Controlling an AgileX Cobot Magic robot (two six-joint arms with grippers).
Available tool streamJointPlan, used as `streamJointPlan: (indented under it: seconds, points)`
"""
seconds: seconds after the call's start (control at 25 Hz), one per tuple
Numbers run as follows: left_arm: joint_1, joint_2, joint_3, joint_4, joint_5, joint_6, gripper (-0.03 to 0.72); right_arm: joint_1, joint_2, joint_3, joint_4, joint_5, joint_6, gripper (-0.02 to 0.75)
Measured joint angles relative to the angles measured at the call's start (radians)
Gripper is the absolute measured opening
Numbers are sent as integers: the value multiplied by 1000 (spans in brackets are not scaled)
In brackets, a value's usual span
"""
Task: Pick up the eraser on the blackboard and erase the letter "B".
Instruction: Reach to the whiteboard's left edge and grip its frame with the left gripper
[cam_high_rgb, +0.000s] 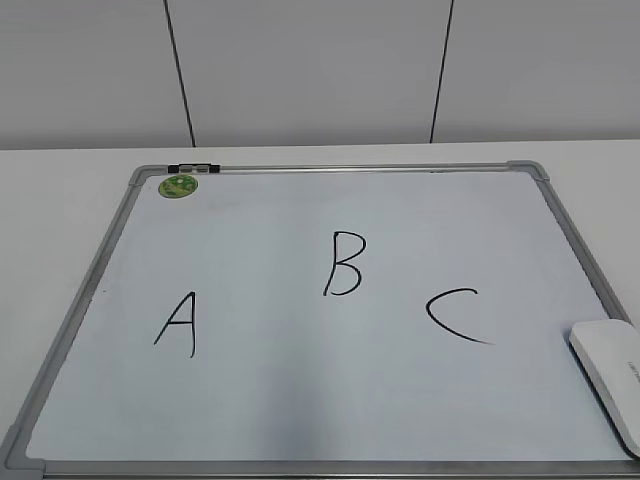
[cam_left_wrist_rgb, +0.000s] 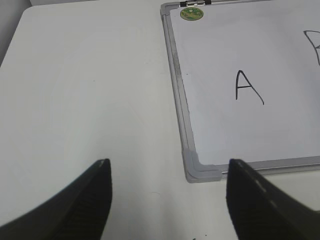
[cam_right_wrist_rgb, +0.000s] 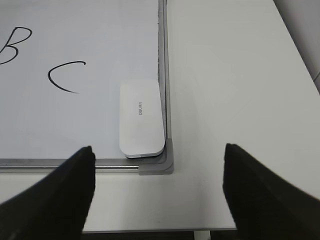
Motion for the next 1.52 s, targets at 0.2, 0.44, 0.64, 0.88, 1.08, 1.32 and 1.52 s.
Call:
streamJointPlan:
  seconds: [0.2,0.44,0.64,0.88,1.08,1.32,1.52]
  points:
    - [0,0,0,0,0,0,545,0,0,0,0,0,0,591]
    - [0,0,0,0,0,0,545,0,0,0,0,0,0,591]
    - [0,0,0,0,0,0,545,0,0,0,0,0,0,591]
    - [0,0,-23,-29,0,0,545,0,0,0,0,0,0,591]
    - [0,52,-93,-33,-7,0,545,0,0,0,0,0,0,591]
    - [0,208,-166,-41,-11,0,545,0,0,0,0,0,0,591]
    - [-2,317,-198,-53,-50,0,545,0,0,0,0,0,0,591]
